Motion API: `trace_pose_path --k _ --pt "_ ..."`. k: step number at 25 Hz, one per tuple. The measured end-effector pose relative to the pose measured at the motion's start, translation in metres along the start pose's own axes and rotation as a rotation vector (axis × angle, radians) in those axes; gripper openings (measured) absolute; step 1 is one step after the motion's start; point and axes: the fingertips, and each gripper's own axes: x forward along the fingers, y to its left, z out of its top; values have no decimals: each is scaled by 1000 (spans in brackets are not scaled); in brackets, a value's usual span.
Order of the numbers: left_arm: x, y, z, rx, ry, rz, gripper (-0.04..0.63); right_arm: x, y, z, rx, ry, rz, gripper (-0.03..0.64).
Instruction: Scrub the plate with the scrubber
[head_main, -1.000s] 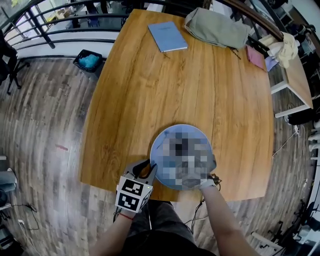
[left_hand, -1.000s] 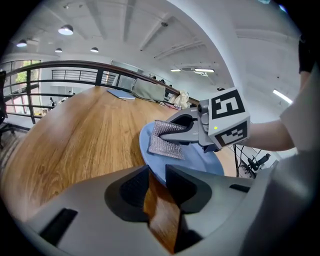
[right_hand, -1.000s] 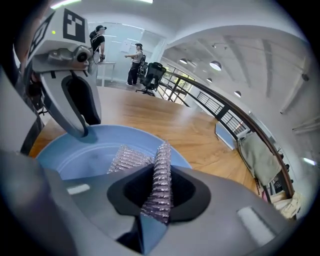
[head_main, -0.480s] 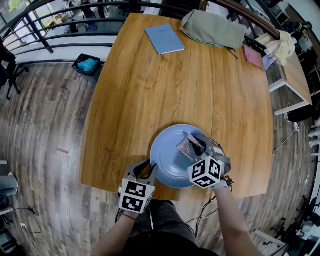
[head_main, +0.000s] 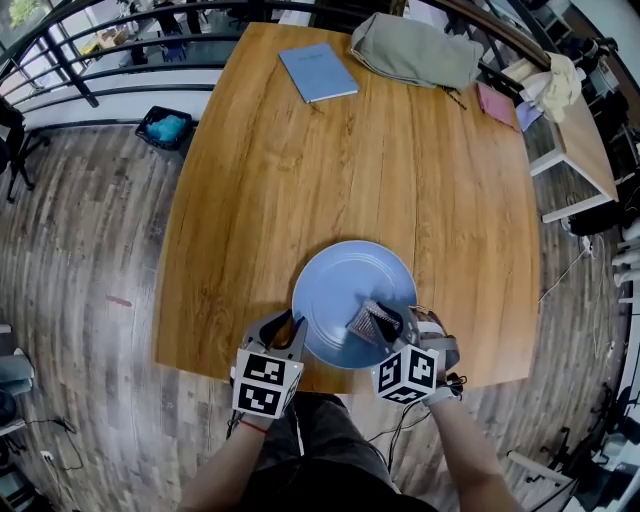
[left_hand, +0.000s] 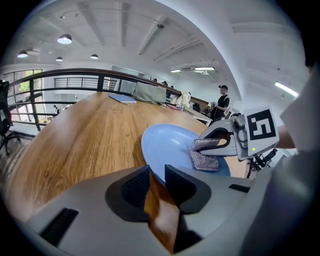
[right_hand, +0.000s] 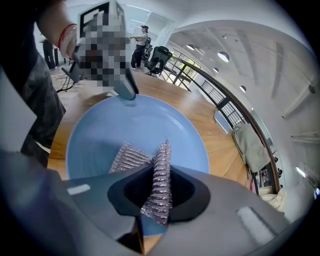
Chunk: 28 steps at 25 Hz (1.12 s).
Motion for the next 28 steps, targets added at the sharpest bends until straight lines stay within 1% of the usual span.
trace_pose_path --k 7,14,18,22,25,28 --pt "1 1 1 -2 -8 8 92 3 38 43 -122 -80 109 75" --pt "1 0 1 -9 -7 6 91 15 47 74 -224 -145 151 75" --pt "0 0 1 -7 -6 8 91 25 39 89 -249 -170 141 75" --pt "0 0 1 -3 -5 9 91 40 26 103 -252 -183 108 74" --pt "1 0 1 -2 -2 11 91 51 10 107 -235 -186 78 72" --pt "1 -1 1 -13 -7 9 87 58 -10 101 -191 -179 30 72"
